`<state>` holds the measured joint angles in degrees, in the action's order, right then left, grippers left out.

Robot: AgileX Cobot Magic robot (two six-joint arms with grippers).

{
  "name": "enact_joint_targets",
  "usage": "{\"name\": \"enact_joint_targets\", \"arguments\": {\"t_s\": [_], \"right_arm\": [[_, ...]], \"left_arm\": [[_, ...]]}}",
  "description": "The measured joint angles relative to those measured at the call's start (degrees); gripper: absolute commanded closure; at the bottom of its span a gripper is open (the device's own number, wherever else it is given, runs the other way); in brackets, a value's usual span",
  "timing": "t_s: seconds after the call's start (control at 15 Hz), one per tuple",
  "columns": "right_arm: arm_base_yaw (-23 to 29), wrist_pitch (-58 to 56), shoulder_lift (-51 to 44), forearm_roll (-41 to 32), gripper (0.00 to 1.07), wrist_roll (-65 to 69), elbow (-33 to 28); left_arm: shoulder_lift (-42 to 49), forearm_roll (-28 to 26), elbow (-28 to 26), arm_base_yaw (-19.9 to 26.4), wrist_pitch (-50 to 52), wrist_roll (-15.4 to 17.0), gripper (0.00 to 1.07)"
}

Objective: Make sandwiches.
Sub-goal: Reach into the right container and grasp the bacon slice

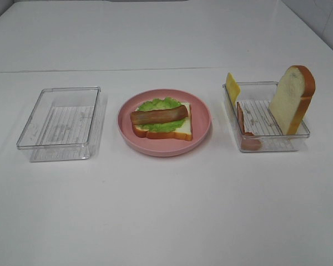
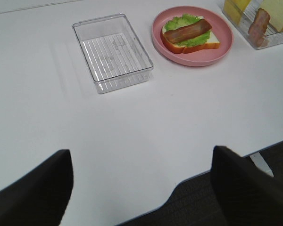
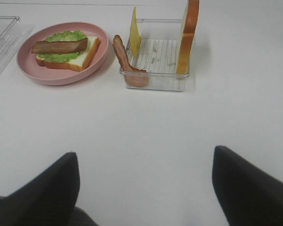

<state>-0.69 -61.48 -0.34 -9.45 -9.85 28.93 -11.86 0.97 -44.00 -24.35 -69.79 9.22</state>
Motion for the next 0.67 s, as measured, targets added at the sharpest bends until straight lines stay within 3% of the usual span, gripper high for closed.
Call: {"name": "enact_joint_targets", "arguments": {"t_s": [0.13,0.33,0.53,0.6,0.67], "right_arm": [[0.0,0.0,0.0,0.0,0.34,0.1,0.0],[0.0,1.1,4.0,-1.4,0.34,0.9,0.1],[0.0,6.4,15.9,-5.8,0.34,1.0,1.8],[0.0,10.4,27.3,-9.6,0.34,-1.6,4.9],[0.0,10.9,32.3,-11.2,0.34,-3.4,6.9]], "left_arm": [[9.3,0.0,4.4,0.0,-0.1,0.0,0.3],[12.2,1.4,6.4,0.0,-0.6,0.0,0.3],[12.2,3.0,7.3,0.0,-0.2,0.0,0.3],[12.2,3.0,9.8,0.0,1.7,0.0,0.3],[12.2,3.0,11.0,0.0,2.3,0.0,0.3]]}}
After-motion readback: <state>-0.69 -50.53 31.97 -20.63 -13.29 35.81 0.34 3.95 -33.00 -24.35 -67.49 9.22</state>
